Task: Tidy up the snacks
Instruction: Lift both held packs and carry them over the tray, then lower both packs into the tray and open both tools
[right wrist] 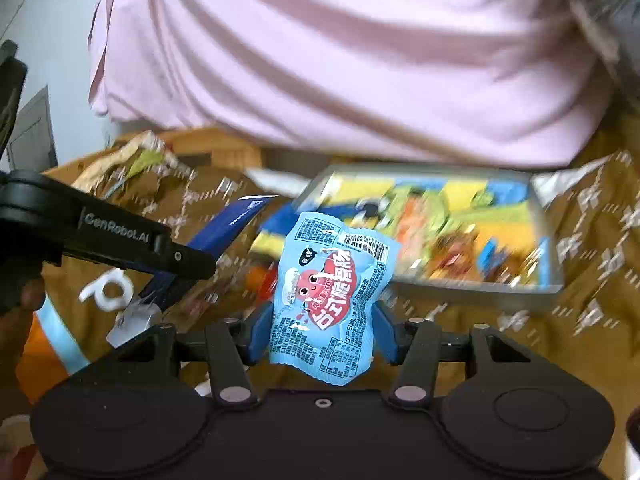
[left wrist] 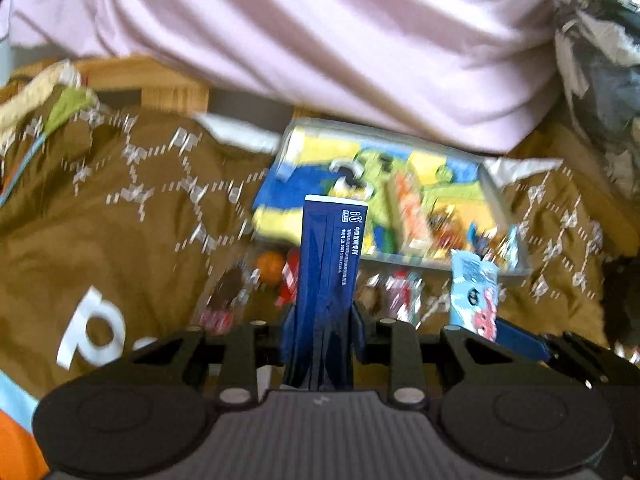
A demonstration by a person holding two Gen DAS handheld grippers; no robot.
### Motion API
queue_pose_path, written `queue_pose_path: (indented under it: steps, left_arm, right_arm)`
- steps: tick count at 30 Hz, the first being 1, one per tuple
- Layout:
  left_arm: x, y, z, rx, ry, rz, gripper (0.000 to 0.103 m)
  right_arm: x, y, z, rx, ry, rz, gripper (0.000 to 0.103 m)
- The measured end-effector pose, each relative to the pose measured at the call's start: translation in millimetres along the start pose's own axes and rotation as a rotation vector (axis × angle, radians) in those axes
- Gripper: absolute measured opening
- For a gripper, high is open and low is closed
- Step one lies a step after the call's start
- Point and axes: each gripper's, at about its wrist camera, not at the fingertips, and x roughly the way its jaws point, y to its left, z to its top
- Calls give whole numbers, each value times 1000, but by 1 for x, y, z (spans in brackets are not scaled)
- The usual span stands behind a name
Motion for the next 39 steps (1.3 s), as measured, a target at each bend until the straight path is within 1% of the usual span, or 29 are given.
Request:
queue_pose_path:
  steps: [5, 10, 16, 21, 26, 30, 36, 39]
  left_arm:
    - [2, -23, 26, 7, -79, -7, 31]
    - [15, -42, 55, -7, -153, -8, 31]
    - [37, -55, 81, -17, -214, 23, 31]
    - [66, -57, 97, -34, -244, 61, 32]
    - [92, -54, 107, -44, -268, 83, 32]
    - [120, -50, 111, -50, -270, 91, 32]
    - [164, -44, 100, -79, -208, 71, 31]
    - [179, -46, 92, -81, -181, 58, 31]
  right_arm:
    - [-4, -23, 24, -46, -88, -55, 55]
    - [9, -50, 42, -56, -169, -109, 55]
    - [38, -79, 54, -60, -214, -158, 55]
    - [69, -94, 55, -37, -222, -174, 56]
    - [95, -94, 45, -42, -209, -185, 56]
    - [116, -99, 35, -27, -163, -187, 56]
    - [142, -104, 21, -25, -71, -217, 57]
    - [150, -105, 15, -28, -40, -219, 57]
